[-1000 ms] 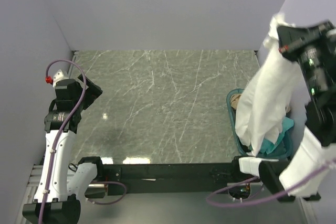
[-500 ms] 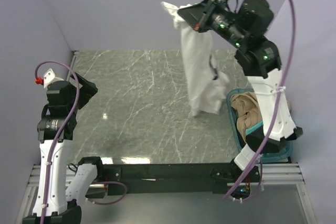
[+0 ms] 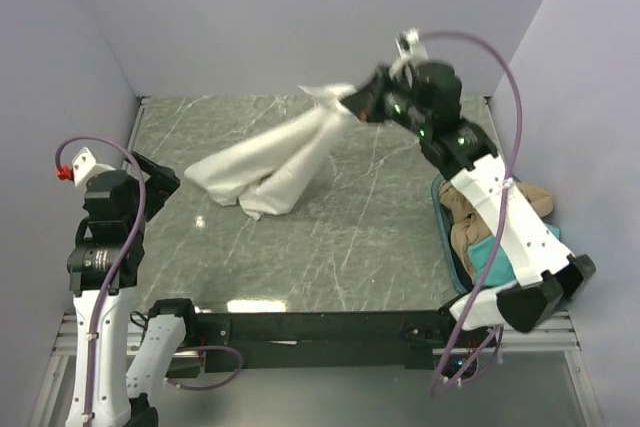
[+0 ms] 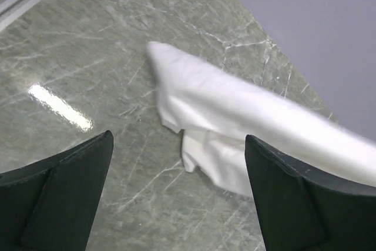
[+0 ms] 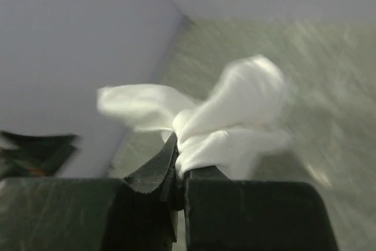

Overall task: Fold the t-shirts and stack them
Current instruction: Move the tshirt to the center of the board, then flatten the tshirt out

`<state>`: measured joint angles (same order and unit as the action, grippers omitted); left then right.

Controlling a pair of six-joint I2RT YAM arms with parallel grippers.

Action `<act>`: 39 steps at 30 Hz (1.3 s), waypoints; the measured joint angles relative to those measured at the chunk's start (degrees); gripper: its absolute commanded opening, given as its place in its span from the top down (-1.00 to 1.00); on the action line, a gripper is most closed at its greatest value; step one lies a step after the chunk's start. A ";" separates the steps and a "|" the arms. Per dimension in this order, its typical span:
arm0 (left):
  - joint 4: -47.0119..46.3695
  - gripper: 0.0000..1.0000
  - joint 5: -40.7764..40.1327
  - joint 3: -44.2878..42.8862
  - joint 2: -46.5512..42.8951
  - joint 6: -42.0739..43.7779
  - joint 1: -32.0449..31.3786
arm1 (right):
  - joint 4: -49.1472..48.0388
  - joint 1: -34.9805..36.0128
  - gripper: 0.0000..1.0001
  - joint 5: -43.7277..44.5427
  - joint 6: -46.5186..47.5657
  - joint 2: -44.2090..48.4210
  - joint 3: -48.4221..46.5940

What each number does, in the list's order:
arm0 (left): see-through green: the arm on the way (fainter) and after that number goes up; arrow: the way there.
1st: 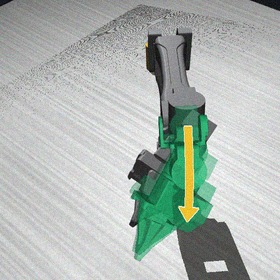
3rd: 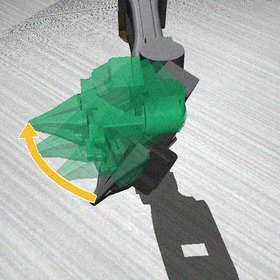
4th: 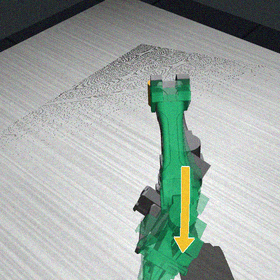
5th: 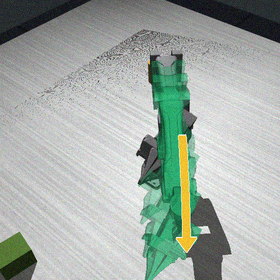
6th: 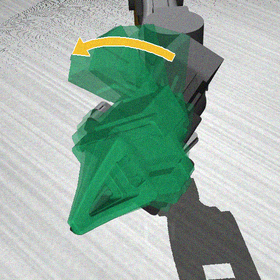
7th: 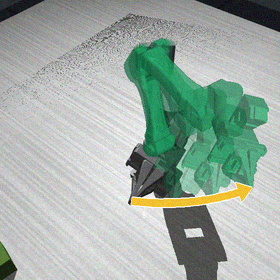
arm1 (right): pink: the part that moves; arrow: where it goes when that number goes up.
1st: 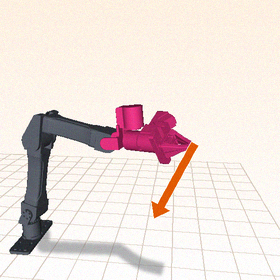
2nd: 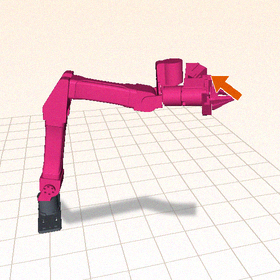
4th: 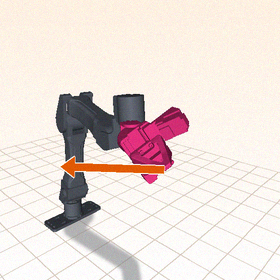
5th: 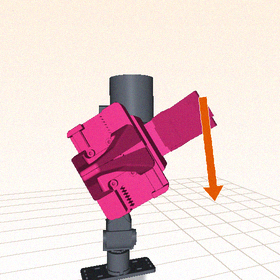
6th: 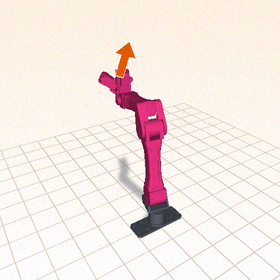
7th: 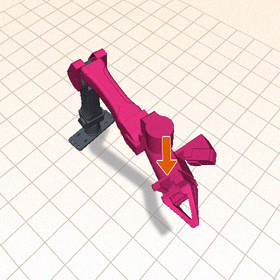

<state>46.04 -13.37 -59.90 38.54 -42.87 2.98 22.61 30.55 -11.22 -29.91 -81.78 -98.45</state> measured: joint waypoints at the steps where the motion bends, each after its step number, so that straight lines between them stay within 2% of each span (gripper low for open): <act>1: -0.28 -0.99 0.02 1.05 -0.57 -0.55 0.00 | -1.79 -2.54 0.96 -0.90 -1.01 2.73 7.87; 2: -0.98 -0.99 0.09 2.10 -0.90 -1.18 0.00 | -2.08 -5.88 0.90 -2.19 -2.08 4.76 15.65; 3: -1.64 -0.99 0.42 3.39 -0.98 -1.84 0.00 | -2.51 -9.27 0.70 -3.48 -2.80 5.86 22.67; 4: -2.49 -0.99 0.85 4.79 -0.87 -2.36 0.00 | -3.34 -11.98 0.60 -4.07 -3.34 6.21 28.92; 7: -5.03 -0.99 3.30 9.49 0.50 -4.00 0.00 | -1.05 -15.98 0.23 -2.75 -3.08 5.27 42.36; 9: -6.62 -0.99 5.11 12.22 2.99 -4.96 0.00 | 2.03 -15.61 -0.05 -1.79 -2.14 5.46 45.42; 10: -6.82 -0.98 5.40 12.59 3.52 -5.05 0.00 | 2.71 -15.41 -0.08 -1.16 -1.51 5.64 45.46; 11: -7.63 -0.98 6.05 13.35 5.29 -5.35 0.00 | 2.67 -15.13 -0.21 -0.33 -0.66 6.14 45.16; 13: -9.73 -0.97 6.84 14.43 9.14 -6.16 0.00 | 2.14 -14.88 -0.27 1.31 0.55 7.82 44.59; 14: -10.60 -0.96 7.13 14.71 10.95 -6.54 0.00 | 1.86 -14.86 -0.49 2.14 1.38 8.98 44.26; 15: -11.45 -0.95 7.45 14.91 12.98 -7.06 0.00 | 1.31 -14.73 -0.54 2.78 1.99 10.16 44.06; 16: -12.26 -0.96 7.74 14.95 14.86 -7.48 0.00 | 0.44 -14.53 -0.70 3.39 3.02 11.23 44.02; 19: -16.46 -0.99 9.42 14.99 21.73 -8.50 0.07 | -0.92 -13.14 -0.74 4.61 5.99 12.52 44.02; 22: -19.19 -0.99 10.82 14.82 28.92 -8.94 0.04 | -0.57 -8.57 -0.74 7.63 9.38 10.78 43.60; 25: -19.71 -0.97 9.55 14.49 35.17 -9.60 0.04 | 1.11 -2.64 -0.74 13.44 12.57 6.01 40.72; 27: -19.63 -0.96 7.50 14.47 38.49 -10.56 0.04 | 2.14 0.35 -0.66 16.55 14.27 1.33 37.59; 31: -19.76 -0.81 4.90 14.29 42.88 -11.65 0.07 | 4.02 1.11 -0.55 20.96 16.02 -7.34 31.32; 33: -20.17 -0.72 4.48 13.92 44.83 -11.89 0.07 | 4.57 1.05 -0.53 22.43 16.52 -10.75 29.42; 35: -20.79 -0.53 4.26 13.38 46.95 -12.09 0.07 | 5.16 1.03 -0.50 23.63 16.79 -13.18 28.57; 36: -21.18 -0.36 4.09 13.14 47.80 -12.15 0.04 | 5.42 1.03 -0.49 24.09 16.98 -14.05 28.55; 38: -21.77 -0.19 3.78 12.68 48.98 -12.09 0.07 | 5.92 0.98 -0.43 24.76 17.22 -15.15 28.55; 39: -22.10 0.05 3.63 12.39 49.44 -11.98 0.07 | 6.12 0.90 -0.41 25.11 17.38 -15.67 28.55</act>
<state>23.94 -9.74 -47.51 87.99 -54.85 3.05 28.73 31.44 13.89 -12.53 -97.45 -69.91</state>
